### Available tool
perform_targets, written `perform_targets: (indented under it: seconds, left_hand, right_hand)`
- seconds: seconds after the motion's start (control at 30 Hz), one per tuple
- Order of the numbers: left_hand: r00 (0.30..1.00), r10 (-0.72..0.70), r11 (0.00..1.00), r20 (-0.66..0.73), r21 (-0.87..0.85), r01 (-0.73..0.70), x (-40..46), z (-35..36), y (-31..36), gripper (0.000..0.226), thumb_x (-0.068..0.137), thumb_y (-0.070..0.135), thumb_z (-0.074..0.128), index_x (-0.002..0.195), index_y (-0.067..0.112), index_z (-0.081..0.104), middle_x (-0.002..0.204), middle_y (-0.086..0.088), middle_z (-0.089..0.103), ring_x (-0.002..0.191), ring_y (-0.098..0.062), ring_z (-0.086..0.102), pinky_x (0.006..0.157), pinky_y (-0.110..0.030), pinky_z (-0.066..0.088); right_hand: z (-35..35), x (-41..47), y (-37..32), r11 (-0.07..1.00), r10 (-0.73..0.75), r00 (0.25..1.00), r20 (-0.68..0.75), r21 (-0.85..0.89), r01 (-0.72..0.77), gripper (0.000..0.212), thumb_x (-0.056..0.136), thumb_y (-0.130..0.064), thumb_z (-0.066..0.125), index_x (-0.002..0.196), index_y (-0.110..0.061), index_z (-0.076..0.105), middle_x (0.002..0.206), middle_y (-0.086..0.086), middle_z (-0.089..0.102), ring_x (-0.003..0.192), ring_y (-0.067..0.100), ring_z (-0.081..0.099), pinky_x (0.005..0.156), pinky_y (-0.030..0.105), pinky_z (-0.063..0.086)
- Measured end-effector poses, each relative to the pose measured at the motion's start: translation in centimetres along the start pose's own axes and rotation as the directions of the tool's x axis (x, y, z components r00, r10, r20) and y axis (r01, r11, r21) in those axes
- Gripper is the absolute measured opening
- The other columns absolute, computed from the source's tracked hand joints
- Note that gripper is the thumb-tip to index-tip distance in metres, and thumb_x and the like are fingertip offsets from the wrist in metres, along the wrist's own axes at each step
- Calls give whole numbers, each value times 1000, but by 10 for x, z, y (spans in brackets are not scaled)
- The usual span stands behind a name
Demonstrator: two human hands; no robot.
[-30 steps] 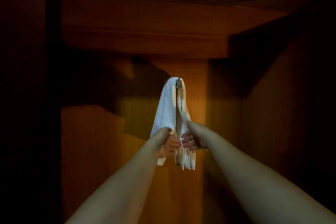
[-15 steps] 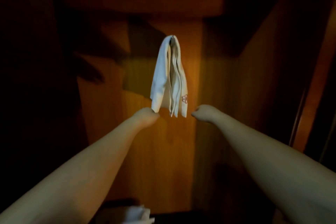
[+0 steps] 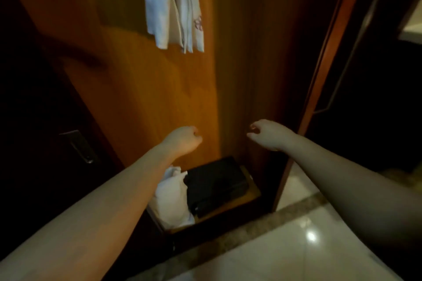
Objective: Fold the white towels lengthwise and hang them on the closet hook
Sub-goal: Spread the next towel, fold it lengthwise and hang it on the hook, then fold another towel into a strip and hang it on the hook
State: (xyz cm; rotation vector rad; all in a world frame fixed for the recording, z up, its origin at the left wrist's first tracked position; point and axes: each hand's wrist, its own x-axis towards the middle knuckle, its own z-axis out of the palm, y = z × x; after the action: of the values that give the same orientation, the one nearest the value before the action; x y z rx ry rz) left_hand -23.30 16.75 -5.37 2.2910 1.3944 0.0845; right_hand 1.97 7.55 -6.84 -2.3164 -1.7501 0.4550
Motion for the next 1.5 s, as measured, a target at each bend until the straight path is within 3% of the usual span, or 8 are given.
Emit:
perform_targets:
  seconds: [0.1, 0.27, 0.4, 0.7, 0.87, 1.07, 1.13, 1.5]
  left_hand:
    - [993, 1, 1000, 119, 4, -2, -12, 51, -13, 53, 102, 39, 49, 150, 19, 39, 147, -8, 49, 129, -24, 51, 102, -38, 45]
    - [948, 143, 985, 286, 54, -165, -35, 130, -20, 49, 98, 41, 54, 141, 17, 50, 125, -4, 60, 96, -11, 57, 69, -26, 44]
    - [869, 245, 943, 429, 103, -317, -52, 191, 1, 35, 96, 43, 54, 121, 19, 61, 121, -3, 58, 94, -15, 59, 77, -37, 52]
    - [765, 264, 882, 587, 173, -437, -53, 300, 111, 48, 100, 38, 49, 143, 16, 48, 145, -2, 46, 122, -27, 53, 98, -47, 49]
    - [735, 231, 849, 638, 237, -473, -24, 364, 195, 51, 101, 37, 46, 148, 19, 43, 153, -1, 40, 130, -30, 48, 103, -45, 46]
    - [701, 207, 811, 682, 282, -513, 19, 436, 297, 46, 100, 36, 45, 141, 18, 50, 147, -3, 45, 122, -29, 52, 92, -35, 47]
    - [707, 205, 812, 677, 285, -509, 30, 453, 328, 46, 100, 35, 45, 143, 19, 49, 149, -2, 44, 125, -29, 52, 97, -35, 46]
    - [615, 292, 800, 733, 165, -577, 121, 543, 485, 38, 100, 23, 48, 135, 10, 57, 142, -12, 52, 122, -31, 54, 88, -30, 42]
  right_hand:
    - [55, -47, 22, 995, 98, 993, 64, 1, -99, 57, 101, -48, 49, 150, -19, 44, 156, 3, 40, 140, 23, 43, 113, 37, 36]
    - [133, -134, 58, 976, 209, 967, 144, 36, -216, 48, 99, -46, 49, 138, -18, 56, 138, 7, 54, 116, 21, 54, 94, 30, 43]
    - [180, -195, 93, 947, 312, 930, 194, 12, -320, 52, 100, -45, 51, 145, -19, 49, 150, 4, 48, 134, 25, 48, 108, 37, 40]
    - [226, -283, 222, 807, 555, 782, 284, 42, -589, 53, 100, -46, 50, 146, -20, 48, 151, 1, 47, 134, 24, 48, 109, 41, 43]
    - [230, -311, 316, 750, 604, 724, 334, 71, -658, 53, 99, -47, 50, 145, -19, 50, 148, 3, 49, 131, 27, 50, 105, 41, 45]
    - [207, -335, 434, 654, 688, 622, 374, 52, -755, 51, 98, -46, 47, 143, -21, 52, 146, 3, 51, 128, 26, 52, 101, 39, 45]
    - [196, -343, 471, 621, 713, 589, 380, 46, -782, 50, 98, -45, 46, 142, -21, 52, 144, 4, 51, 128, 28, 51, 100, 40, 45]
    - [158, -342, 634, 358, 853, 372, 367, 109, -927, 41, 96, -32, 47, 132, -15, 58, 135, 7, 55, 122, 29, 54, 97, 40, 47]
